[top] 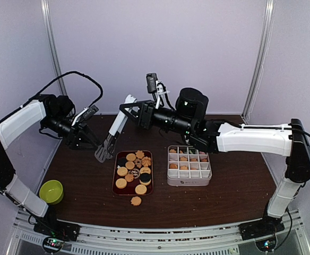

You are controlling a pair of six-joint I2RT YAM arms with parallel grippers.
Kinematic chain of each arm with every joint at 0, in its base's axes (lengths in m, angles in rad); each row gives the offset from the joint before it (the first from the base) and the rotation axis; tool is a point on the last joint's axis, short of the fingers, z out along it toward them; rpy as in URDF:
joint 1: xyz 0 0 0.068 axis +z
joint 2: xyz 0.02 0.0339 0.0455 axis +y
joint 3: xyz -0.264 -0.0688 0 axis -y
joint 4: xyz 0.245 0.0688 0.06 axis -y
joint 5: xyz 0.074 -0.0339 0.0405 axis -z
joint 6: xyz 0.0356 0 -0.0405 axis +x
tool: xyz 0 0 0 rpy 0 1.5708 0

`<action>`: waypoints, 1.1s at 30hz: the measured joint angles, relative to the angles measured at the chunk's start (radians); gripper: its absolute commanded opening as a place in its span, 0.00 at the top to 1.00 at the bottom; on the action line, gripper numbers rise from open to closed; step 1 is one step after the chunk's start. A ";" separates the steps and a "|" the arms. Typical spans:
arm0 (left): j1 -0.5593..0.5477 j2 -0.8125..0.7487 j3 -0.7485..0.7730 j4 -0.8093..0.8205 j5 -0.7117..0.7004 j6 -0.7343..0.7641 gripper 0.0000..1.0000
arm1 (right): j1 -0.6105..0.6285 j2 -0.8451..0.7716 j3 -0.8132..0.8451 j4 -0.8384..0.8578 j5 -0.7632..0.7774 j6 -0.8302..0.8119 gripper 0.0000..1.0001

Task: Pack the cookies
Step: Pass from the right arm to the left

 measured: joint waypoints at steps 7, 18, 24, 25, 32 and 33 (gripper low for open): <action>-0.023 0.016 0.020 -0.054 0.021 0.043 0.52 | -0.002 0.007 0.004 0.011 -0.018 0.009 0.70; -0.032 0.066 0.048 -0.169 0.039 0.146 0.76 | -0.019 0.039 0.040 0.032 -0.048 0.034 0.70; -0.053 0.078 0.055 -0.209 0.049 0.178 0.97 | -0.021 0.065 0.063 0.037 -0.057 0.051 0.69; -0.057 0.079 0.056 -0.212 0.049 0.185 1.00 | -0.021 0.067 0.064 0.040 -0.058 0.052 0.69; -0.080 0.082 0.082 -0.240 0.060 0.243 1.00 | -0.035 0.072 0.065 0.047 -0.056 0.064 0.47; -0.081 0.082 0.085 -0.247 0.059 0.244 1.00 | -0.035 0.072 0.065 0.048 -0.056 0.065 0.38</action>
